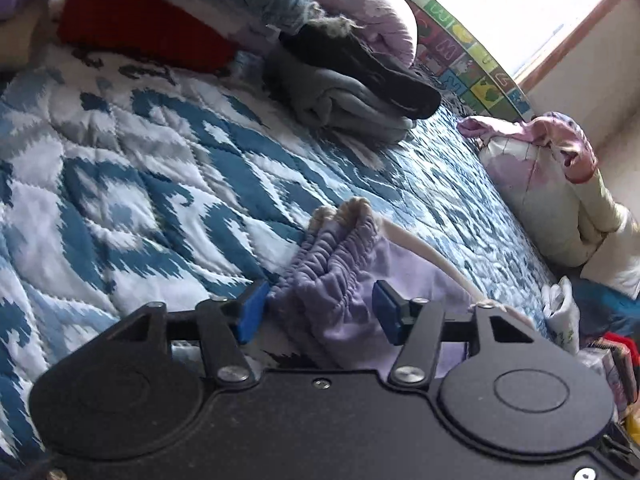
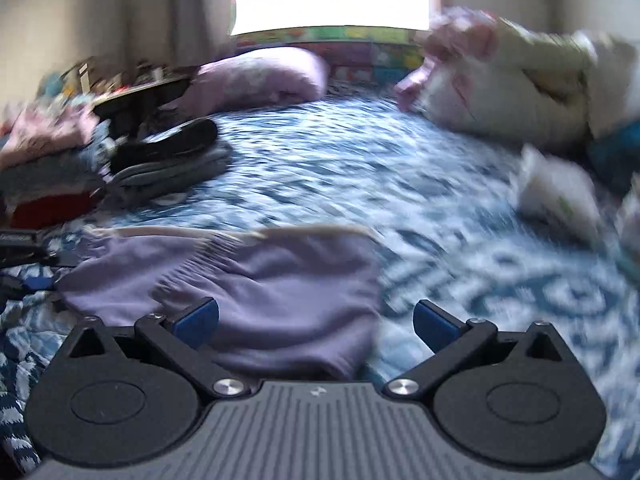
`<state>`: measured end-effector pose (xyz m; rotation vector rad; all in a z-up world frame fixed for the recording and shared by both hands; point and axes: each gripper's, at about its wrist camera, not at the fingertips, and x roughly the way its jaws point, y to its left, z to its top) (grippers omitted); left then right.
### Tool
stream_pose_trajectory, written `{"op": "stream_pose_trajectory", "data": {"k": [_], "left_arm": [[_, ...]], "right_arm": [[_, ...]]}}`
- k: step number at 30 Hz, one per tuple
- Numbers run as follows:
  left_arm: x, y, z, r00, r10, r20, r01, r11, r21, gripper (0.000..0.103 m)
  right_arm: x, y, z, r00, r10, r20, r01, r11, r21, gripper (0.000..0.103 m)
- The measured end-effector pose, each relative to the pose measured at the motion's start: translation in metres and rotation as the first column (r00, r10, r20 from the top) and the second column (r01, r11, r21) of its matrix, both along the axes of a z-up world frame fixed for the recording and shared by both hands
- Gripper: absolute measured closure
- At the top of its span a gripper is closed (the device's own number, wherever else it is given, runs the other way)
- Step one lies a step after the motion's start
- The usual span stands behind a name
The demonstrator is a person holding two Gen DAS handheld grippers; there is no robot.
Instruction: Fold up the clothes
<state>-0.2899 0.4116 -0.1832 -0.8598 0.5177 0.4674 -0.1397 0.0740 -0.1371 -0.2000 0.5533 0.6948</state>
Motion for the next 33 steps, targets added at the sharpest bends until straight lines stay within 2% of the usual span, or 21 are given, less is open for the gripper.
{"op": "stream_pose_trajectory", "data": {"k": [3,8,11,14,17,18,19,21,28,33], "left_arm": [[-0.006,0.008,-0.002,1.000,0.002,0.022,-0.002,0.999,-0.032,0.052],[0.001,0.008,-0.004,0.998,-0.046,0.037,0.048,0.998,-0.040,0.053],[0.006,0.005,-0.003,0.997,-0.066,0.031,0.067,0.998,-0.022,0.056],[0.011,0.003,-0.003,0.996,-0.086,0.023,0.086,0.996,-0.020,0.067],[0.015,0.002,-0.005,0.995,-0.094,0.019,0.095,0.995,-0.020,0.069],[0.016,0.002,-0.005,0.996,-0.092,0.017,0.092,0.995,-0.022,0.069],[0.015,0.003,-0.006,0.996,-0.090,0.019,0.090,0.996,-0.025,0.070],[0.015,0.003,-0.006,0.996,-0.084,0.018,0.085,0.996,-0.026,0.073],[0.013,0.001,-0.007,0.997,-0.071,0.014,0.072,0.997,-0.017,0.074],[0.012,0.001,-0.007,0.998,-0.064,0.014,0.064,0.998,-0.018,0.074]], "right_arm": [[-0.006,0.045,0.000,0.995,0.074,0.063,-0.066,0.990,-0.123,0.000],[-0.012,0.103,-0.023,0.988,0.144,0.061,-0.122,0.955,-0.270,0.003],[-0.014,0.123,-0.034,0.989,0.123,0.079,-0.092,0.943,-0.318,0.015],[-0.020,0.135,-0.041,0.988,0.111,0.108,-0.066,0.933,-0.355,0.017],[-0.027,0.147,-0.048,0.977,0.130,0.171,-0.049,0.910,-0.412,0.021],[-0.026,0.148,-0.047,0.976,0.123,0.177,-0.040,0.909,-0.415,0.029],[-0.025,0.148,-0.046,0.978,0.112,0.177,-0.030,0.911,-0.412,0.044],[-0.021,0.146,-0.042,0.981,0.087,0.172,-0.012,0.918,-0.396,0.064],[0.003,0.103,0.001,0.990,-0.037,0.136,0.067,0.973,-0.221,0.074],[0.036,0.040,0.040,0.987,-0.149,0.060,0.153,0.986,-0.059,0.076]]}}
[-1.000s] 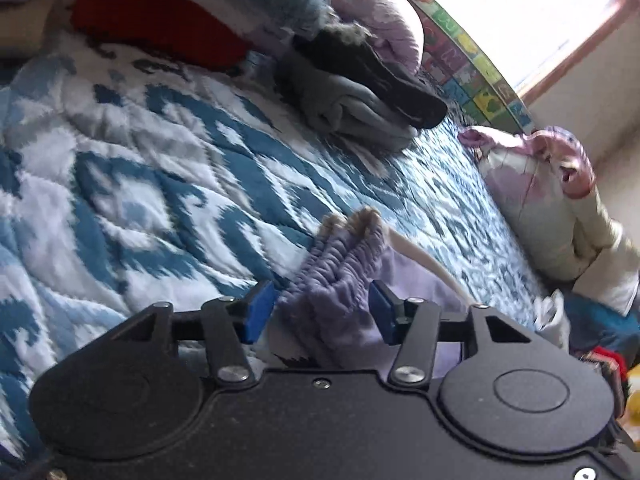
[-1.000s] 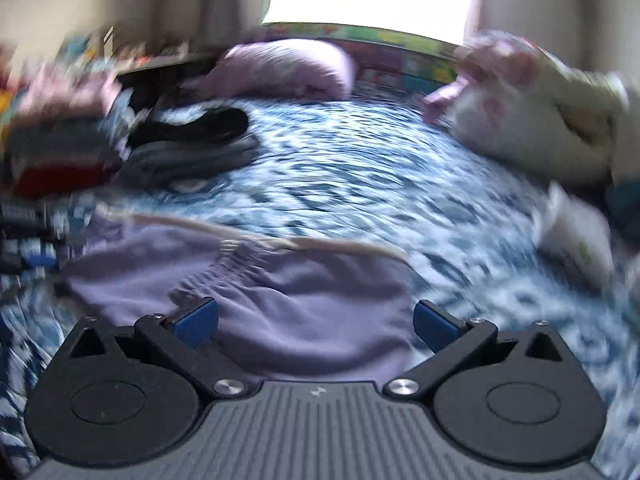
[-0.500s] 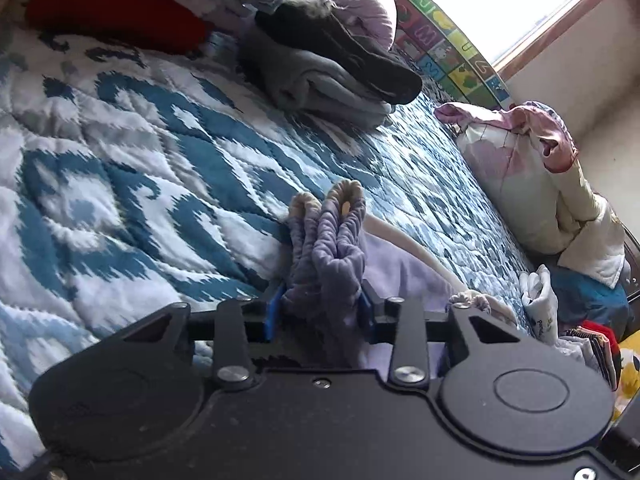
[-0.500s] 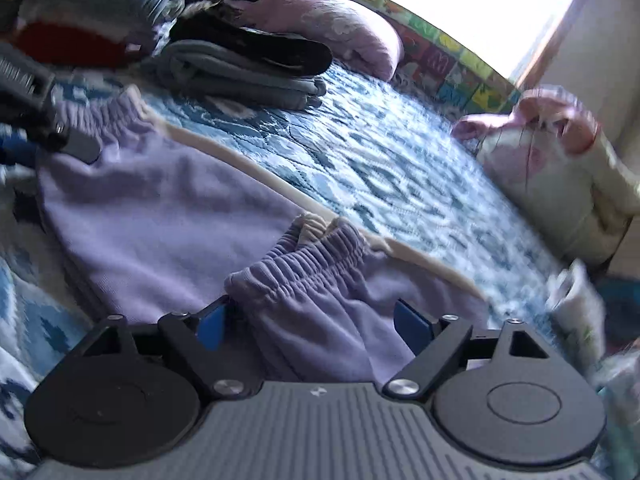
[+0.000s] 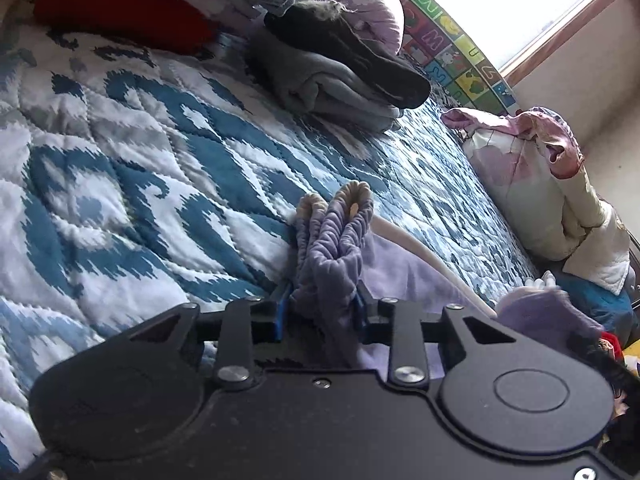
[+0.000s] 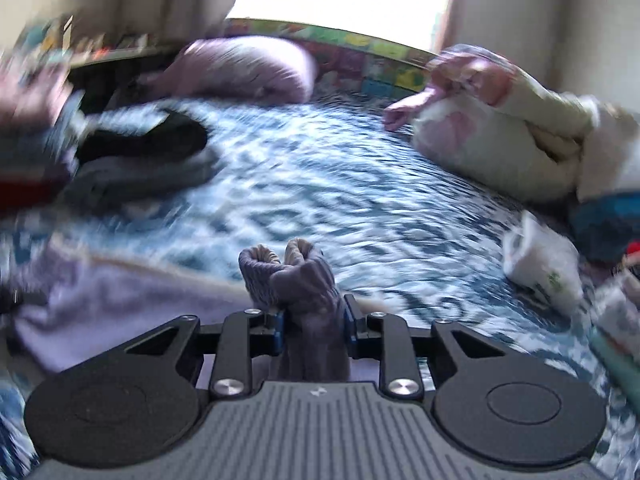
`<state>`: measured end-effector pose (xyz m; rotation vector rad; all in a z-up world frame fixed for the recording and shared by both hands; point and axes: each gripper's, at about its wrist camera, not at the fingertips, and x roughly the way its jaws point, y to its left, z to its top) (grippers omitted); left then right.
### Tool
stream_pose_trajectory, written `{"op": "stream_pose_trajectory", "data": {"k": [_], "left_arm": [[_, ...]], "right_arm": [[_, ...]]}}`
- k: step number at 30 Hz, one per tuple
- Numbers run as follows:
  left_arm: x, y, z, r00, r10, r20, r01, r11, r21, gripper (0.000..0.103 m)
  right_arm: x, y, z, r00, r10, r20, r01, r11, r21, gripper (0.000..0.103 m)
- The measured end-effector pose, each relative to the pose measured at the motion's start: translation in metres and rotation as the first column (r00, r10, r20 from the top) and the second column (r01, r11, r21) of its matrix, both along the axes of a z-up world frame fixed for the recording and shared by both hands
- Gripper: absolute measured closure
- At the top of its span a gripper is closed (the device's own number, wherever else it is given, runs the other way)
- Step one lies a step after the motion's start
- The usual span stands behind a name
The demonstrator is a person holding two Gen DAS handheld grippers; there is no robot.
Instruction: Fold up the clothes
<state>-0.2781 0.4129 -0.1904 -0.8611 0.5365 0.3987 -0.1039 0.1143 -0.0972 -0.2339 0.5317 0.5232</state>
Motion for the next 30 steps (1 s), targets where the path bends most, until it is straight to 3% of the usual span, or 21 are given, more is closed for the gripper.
{"op": "stream_pose_trajectory", "data": {"k": [4,8,15,18,20,22,24,26,27,29,30], "left_arm": [[0.000,-0.001,0.000,1.000,0.003,-0.005,-0.003,1.000,0.008,0.074],[0.000,0.000,0.000,1.000,0.005,-0.006,-0.005,1.000,0.005,0.074],[0.000,0.004,-0.002,1.000,0.010,-0.001,-0.010,1.000,-0.004,0.074],[-0.001,0.008,-0.002,1.000,0.011,0.007,-0.011,1.000,-0.021,0.072],[-0.001,0.010,-0.002,1.000,0.013,0.017,-0.012,0.999,-0.034,0.070],[-0.001,0.012,-0.001,0.999,0.012,0.031,-0.010,0.999,-0.046,0.062],[0.000,0.014,-0.001,0.999,0.006,0.041,-0.004,0.999,-0.052,0.059],[0.002,0.017,0.000,0.999,-0.002,0.048,0.005,0.998,-0.061,0.053],[0.004,0.018,0.000,0.999,-0.008,0.049,0.011,0.998,-0.060,0.053],[0.007,0.020,0.000,0.999,-0.018,0.050,0.021,0.998,-0.063,0.052],[0.009,0.022,-0.001,0.999,-0.022,0.050,0.025,0.997,-0.067,0.052]], "right_arm": [[0.031,-0.063,0.015,0.992,-0.106,-0.072,0.115,0.985,0.129,0.075],[0.063,-0.134,0.007,0.961,-0.213,-0.179,0.251,0.939,0.233,0.075],[0.107,-0.226,-0.053,0.840,-0.351,-0.415,0.490,0.819,0.299,0.075],[0.116,-0.248,-0.078,0.790,-0.360,-0.496,0.551,0.772,0.318,0.074],[0.116,-0.251,-0.084,0.790,-0.348,-0.505,0.555,0.757,0.346,0.065],[0.116,-0.254,-0.088,0.793,-0.337,-0.507,0.555,0.744,0.373,0.013],[0.116,-0.252,-0.088,0.815,-0.307,-0.491,0.528,0.741,0.414,0.004],[0.123,-0.246,-0.090,0.829,-0.254,-0.499,0.491,0.757,0.432,0.004],[0.127,-0.238,-0.092,0.833,-0.238,-0.499,0.469,0.783,0.408,0.004],[0.132,-0.220,-0.096,0.845,-0.224,-0.485,0.414,0.850,0.327,0.013],[0.133,-0.210,-0.099,0.854,-0.222,-0.469,0.381,0.883,0.275,0.024]]}}
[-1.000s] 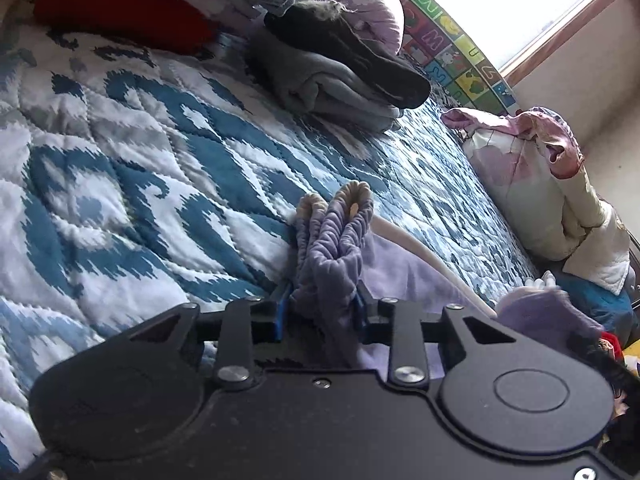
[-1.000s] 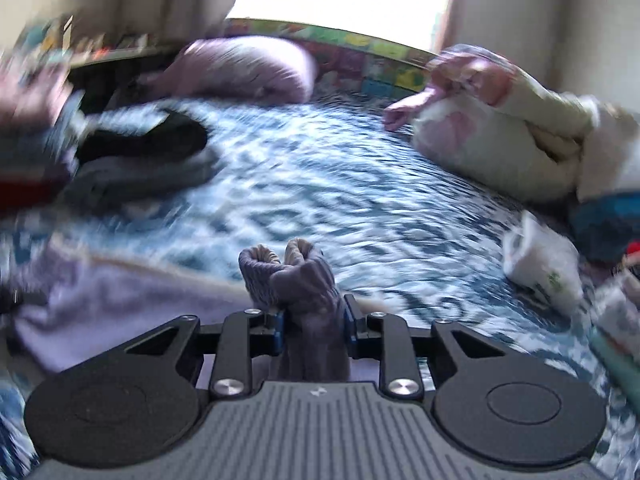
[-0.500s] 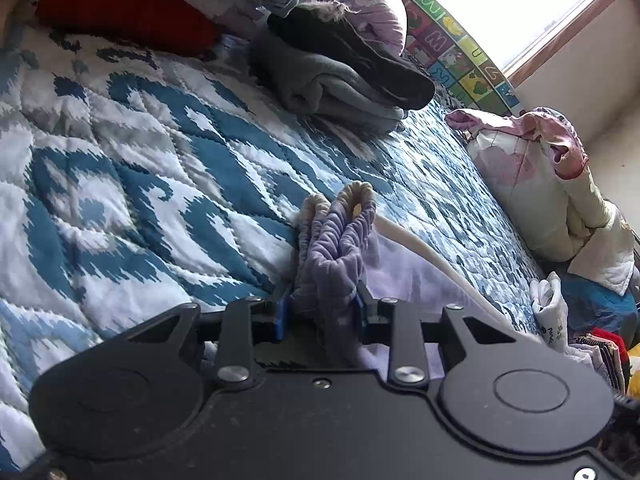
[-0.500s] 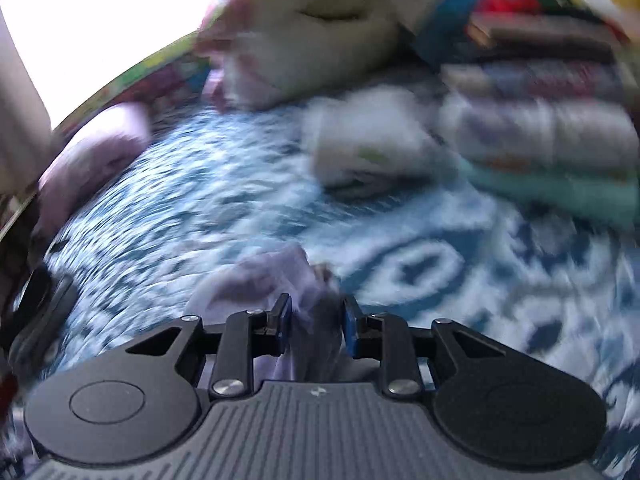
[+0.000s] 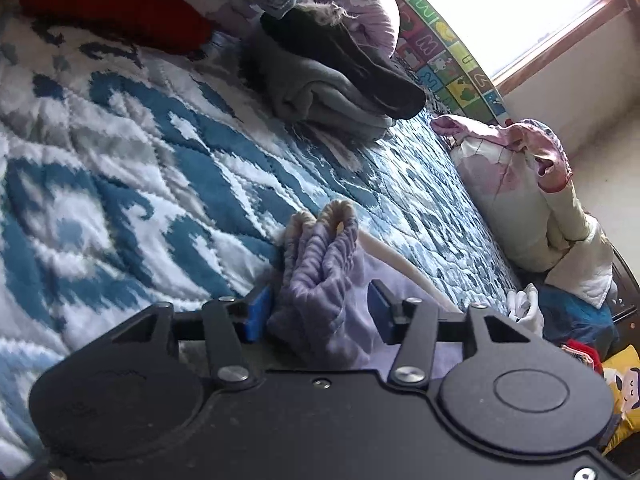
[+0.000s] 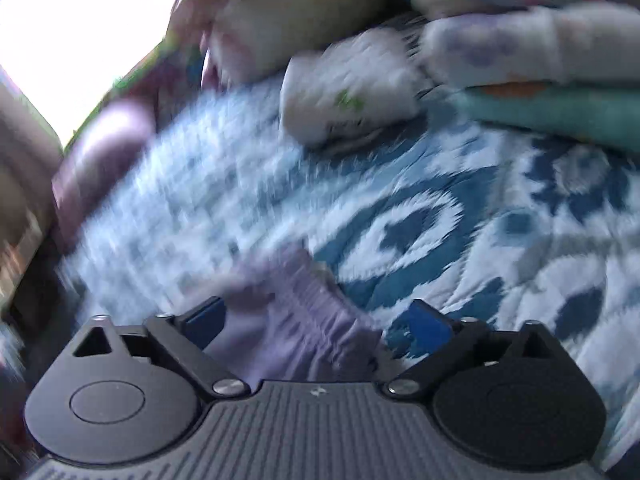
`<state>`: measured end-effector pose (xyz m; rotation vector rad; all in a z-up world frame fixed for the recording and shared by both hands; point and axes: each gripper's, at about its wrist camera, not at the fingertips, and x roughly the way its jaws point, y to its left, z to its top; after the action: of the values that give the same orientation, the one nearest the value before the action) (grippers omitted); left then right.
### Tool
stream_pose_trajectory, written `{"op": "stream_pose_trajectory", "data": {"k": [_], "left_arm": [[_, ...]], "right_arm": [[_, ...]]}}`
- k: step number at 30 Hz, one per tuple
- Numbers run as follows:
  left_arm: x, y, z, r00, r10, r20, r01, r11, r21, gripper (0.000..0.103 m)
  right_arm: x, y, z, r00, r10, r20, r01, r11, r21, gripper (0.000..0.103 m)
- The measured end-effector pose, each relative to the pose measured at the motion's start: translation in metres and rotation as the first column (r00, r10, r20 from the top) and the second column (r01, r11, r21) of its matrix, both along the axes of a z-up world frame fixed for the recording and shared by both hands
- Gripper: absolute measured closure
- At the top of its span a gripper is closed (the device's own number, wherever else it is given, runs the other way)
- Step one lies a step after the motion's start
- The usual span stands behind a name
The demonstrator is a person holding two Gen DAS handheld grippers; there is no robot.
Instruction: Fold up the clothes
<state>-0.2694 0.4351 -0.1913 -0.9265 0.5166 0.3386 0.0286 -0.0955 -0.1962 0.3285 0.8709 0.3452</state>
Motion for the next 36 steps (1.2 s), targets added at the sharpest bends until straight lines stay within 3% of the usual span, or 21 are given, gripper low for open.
{"op": "stream_pose_trajectory", "data": {"k": [2,3,5,7,13,18,21,23,24,25,26,27,28,31,36], "left_arm": [[0.002,0.000,-0.001,1.000,-0.007,0.004,0.007,1.000,0.005,0.054],[0.003,0.000,-0.001,1.000,-0.010,0.007,0.010,1.000,0.008,0.055],[0.008,-0.003,-0.001,1.000,-0.022,-0.017,0.022,0.999,0.032,0.079],[0.012,-0.005,0.000,0.999,-0.034,-0.036,0.036,0.998,0.050,0.081],[0.016,-0.001,0.034,0.999,-0.050,0.005,0.049,0.992,0.119,0.083],[0.023,0.003,0.080,0.995,-0.067,0.068,0.052,0.978,0.203,0.086],[0.026,0.010,0.095,0.995,-0.047,0.090,0.027,0.977,0.213,0.087],[0.033,0.016,0.088,0.998,-0.017,0.059,0.005,0.978,0.206,0.081],[0.038,0.018,0.078,1.000,-0.008,0.016,0.005,0.976,0.219,0.071],[0.046,0.022,0.063,0.998,-0.004,-0.067,0.019,0.974,0.224,0.044],[0.049,0.024,0.045,0.988,0.020,-0.154,0.016,0.973,0.230,0.045],[0.046,0.024,0.034,0.978,0.040,-0.204,0.012,0.969,0.245,0.046],[0.038,0.023,0.028,0.980,0.039,-0.196,0.012,0.968,0.251,0.046],[0.019,0.024,0.022,0.985,0.026,-0.170,0.019,0.967,0.254,0.046],[0.034,0.023,0.045,0.977,-0.066,-0.202,0.137,0.921,0.364,0.046]], "right_arm": [[-0.004,0.015,-0.002,0.998,0.055,0.031,-0.053,0.996,-0.078,0.030],[-0.005,0.019,-0.002,0.997,0.066,0.044,-0.062,0.994,-0.094,0.040],[-0.007,0.023,0.000,0.995,0.077,0.068,-0.069,0.991,-0.112,0.053],[-0.008,0.024,0.004,0.993,0.077,0.087,-0.068,0.992,-0.111,0.073],[-0.010,0.005,0.028,0.989,0.030,0.144,-0.026,0.999,-0.034,0.081],[-0.013,-0.001,0.061,0.973,0.012,0.232,-0.017,1.000,0.020,0.082],[-0.010,-0.006,0.078,0.964,-0.019,0.264,-0.003,0.996,0.084,0.082],[-0.003,-0.008,0.081,0.966,-0.033,0.258,0.001,0.992,0.123,0.081],[0.003,-0.006,0.079,0.971,-0.034,0.238,0.006,0.993,0.118,0.076],[0.010,0.000,0.072,0.977,-0.033,0.210,0.018,0.997,0.072,0.051],[0.017,0.006,0.062,0.983,-0.035,0.178,0.037,0.999,-0.005,0.036],[0.023,0.012,0.051,0.988,-0.042,0.150,0.057,0.994,-0.095,0.027],[0.026,0.013,0.042,0.990,-0.042,0.136,0.063,0.986,-0.157,0.034],[0.023,0.004,0.038,0.988,-0.001,0.153,0.022,0.990,-0.137,0.035],[0.031,0.016,0.046,0.968,0.165,0.189,-0.112,0.959,-0.259,0.036]]}}
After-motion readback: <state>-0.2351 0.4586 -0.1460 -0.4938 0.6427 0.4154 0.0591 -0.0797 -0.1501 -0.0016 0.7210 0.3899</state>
